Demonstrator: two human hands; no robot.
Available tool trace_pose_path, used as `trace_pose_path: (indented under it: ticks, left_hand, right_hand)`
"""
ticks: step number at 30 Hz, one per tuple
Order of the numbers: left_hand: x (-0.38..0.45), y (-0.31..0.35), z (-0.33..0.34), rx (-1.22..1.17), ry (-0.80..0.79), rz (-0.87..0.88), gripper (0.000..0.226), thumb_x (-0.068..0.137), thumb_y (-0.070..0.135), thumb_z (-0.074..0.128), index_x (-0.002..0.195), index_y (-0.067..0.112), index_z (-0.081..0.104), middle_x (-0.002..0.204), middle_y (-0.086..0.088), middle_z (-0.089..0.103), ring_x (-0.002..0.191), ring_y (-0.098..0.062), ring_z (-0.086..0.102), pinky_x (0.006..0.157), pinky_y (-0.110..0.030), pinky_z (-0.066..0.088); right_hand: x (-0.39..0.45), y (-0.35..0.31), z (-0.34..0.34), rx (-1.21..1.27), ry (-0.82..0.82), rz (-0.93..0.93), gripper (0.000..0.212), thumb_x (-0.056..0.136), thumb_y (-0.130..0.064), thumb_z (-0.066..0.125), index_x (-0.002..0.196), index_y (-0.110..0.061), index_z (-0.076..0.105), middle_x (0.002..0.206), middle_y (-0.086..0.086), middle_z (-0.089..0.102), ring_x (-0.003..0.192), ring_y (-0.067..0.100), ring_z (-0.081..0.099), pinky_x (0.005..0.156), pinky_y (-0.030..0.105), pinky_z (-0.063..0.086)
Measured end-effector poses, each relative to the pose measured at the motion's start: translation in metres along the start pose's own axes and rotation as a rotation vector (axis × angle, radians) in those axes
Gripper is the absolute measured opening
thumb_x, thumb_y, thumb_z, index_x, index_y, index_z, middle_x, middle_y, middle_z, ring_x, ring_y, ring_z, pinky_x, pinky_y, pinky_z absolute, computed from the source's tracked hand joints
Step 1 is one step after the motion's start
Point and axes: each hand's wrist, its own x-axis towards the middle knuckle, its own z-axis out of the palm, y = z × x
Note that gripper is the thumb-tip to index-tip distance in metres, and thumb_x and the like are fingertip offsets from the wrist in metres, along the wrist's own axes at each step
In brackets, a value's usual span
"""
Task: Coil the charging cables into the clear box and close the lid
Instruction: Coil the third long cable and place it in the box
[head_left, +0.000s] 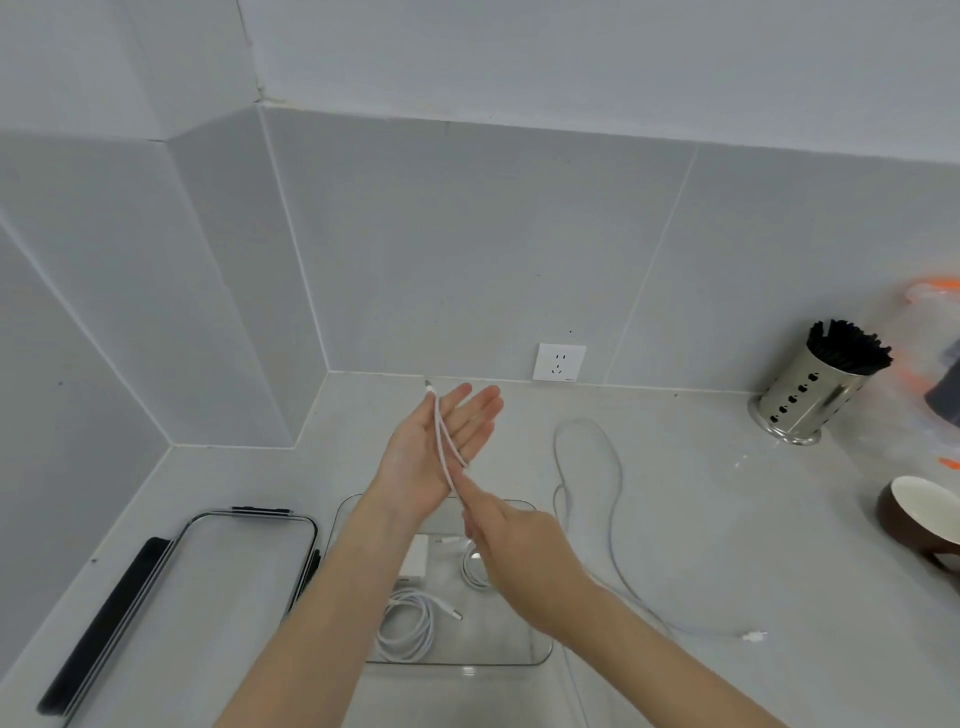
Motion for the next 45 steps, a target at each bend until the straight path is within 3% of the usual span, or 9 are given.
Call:
trace_pose_path:
  ticks: [4, 7, 11, 18, 24, 27, 31, 39, 45]
  left_hand:
    - [-0.017, 0.014, 0.009, 0.243, -0.068, -0.010, 0.042, 0.099, 0.032, 0.028, 0.101, 0.007, 0.062, 0.062, 0.000, 0.073, 0.047, -0.007, 0.064, 0.042, -0.014, 0.047]
    - [-0.030, 0.005, 0.015, 0.459, -0.130, 0.034, 0.044, 0.099, 0.031, 0.027, 0.098, 0.008, 0.065, 0.052, 0.000, 0.067, 0.038, -0.006, 0.052, 0.040, -0.014, 0.036]
    - [-0.039, -0.014, 0.011, 0.690, -0.192, 0.094, 0.044, 0.099, 0.029, 0.027, 0.095, 0.010, 0.067, 0.054, -0.002, 0.068, 0.041, -0.010, 0.053, 0.044, -0.018, 0.035]
    - [-0.018, -0.057, -0.018, 0.726, -0.056, -0.031, 0.042, 0.099, 0.032, 0.028, 0.098, 0.012, 0.065, 0.077, -0.002, 0.074, 0.058, -0.010, 0.063, 0.050, -0.020, 0.040]
    - [-0.001, -0.054, -0.025, 0.412, 0.081, -0.006, 0.041, 0.100, 0.028, 0.027, 0.094, 0.011, 0.063, 0.072, 0.004, 0.076, 0.071, -0.007, 0.070, 0.072, -0.024, 0.051]
    - [0.005, -0.042, -0.024, 0.173, 0.075, -0.040, 0.042, 0.100, 0.031, 0.026, 0.105, 0.006, 0.059, 0.080, -0.004, 0.076, 0.082, -0.016, 0.071, 0.080, -0.029, 0.049]
    - [0.007, -0.022, -0.014, 0.081, 0.053, -0.033, 0.041, 0.100, 0.030, 0.025, 0.107, 0.003, 0.055, 0.078, -0.004, 0.077, 0.072, -0.013, 0.073, 0.064, -0.023, 0.056]
    - [-0.026, -0.007, 0.013, 0.353, -0.103, -0.051, 0.045, 0.098, 0.028, 0.026, 0.102, 0.002, 0.063, 0.050, -0.001, 0.066, 0.028, -0.006, 0.039, 0.035, -0.013, 0.035]
    - [-0.045, -0.023, 0.007, 0.553, -0.173, -0.233, 0.046, 0.097, 0.026, 0.028, 0.098, -0.003, 0.065, 0.059, -0.011, 0.071, 0.023, -0.004, 0.022, 0.031, -0.011, 0.028]
  right_hand:
    - [0.003, 0.025, 0.019, 0.006, 0.018, -0.045, 0.027, 0.089, -0.026, 0.047, 0.114, -0.017, 0.050, 0.072, -0.001, 0.070, 0.051, 0.017, 0.061, 0.045, 0.025, 0.047]
    - [0.017, 0.043, 0.009, 0.091, -0.053, 0.089, 0.049, 0.093, -0.050, 0.037, 0.088, -0.008, 0.062, 0.067, 0.004, 0.064, 0.067, 0.024, 0.059, 0.068, 0.036, 0.045]
    - [0.040, 0.059, -0.017, -0.007, -0.110, 0.240, 0.061, 0.066, -0.068, 0.047, 0.050, -0.010, 0.043, 0.046, 0.001, 0.040, 0.053, 0.020, 0.042, 0.052, 0.032, 0.032]
    - [0.067, 0.041, -0.061, 0.130, -0.147, 0.227, 0.034, 0.078, -0.037, 0.067, 0.056, -0.013, 0.059, 0.048, -0.003, 0.043, 0.046, 0.010, 0.038, 0.049, 0.025, 0.030]
    - [0.047, 0.015, -0.036, 0.054, -0.063, 0.049, 0.029, 0.095, -0.021, 0.039, 0.104, -0.008, 0.062, 0.097, 0.013, 0.069, 0.090, 0.031, 0.062, 0.079, 0.038, 0.048]
    - [0.031, 0.011, -0.012, -0.207, 0.052, -0.067, 0.036, 0.092, -0.015, 0.044, 0.128, -0.007, 0.044, 0.093, 0.013, 0.066, 0.079, 0.032, 0.064, 0.061, 0.035, 0.046]
    - [0.006, 0.013, 0.016, -0.398, 0.172, -0.100, 0.054, 0.055, -0.017, 0.079, 0.107, -0.014, 0.064, 0.053, -0.007, 0.058, 0.036, 0.007, 0.050, 0.039, 0.019, 0.018]
    - [0.006, 0.048, 0.020, 0.081, -0.009, -0.012, 0.064, 0.085, -0.057, 0.014, 0.104, -0.017, 0.060, 0.089, 0.002, 0.068, 0.082, 0.022, 0.060, 0.077, 0.037, 0.044]
    - [0.033, 0.079, -0.010, 0.254, -0.226, 0.233, 0.055, 0.060, -0.062, 0.062, 0.048, -0.011, 0.044, 0.043, -0.008, 0.030, 0.043, 0.007, 0.026, 0.049, 0.025, 0.024]
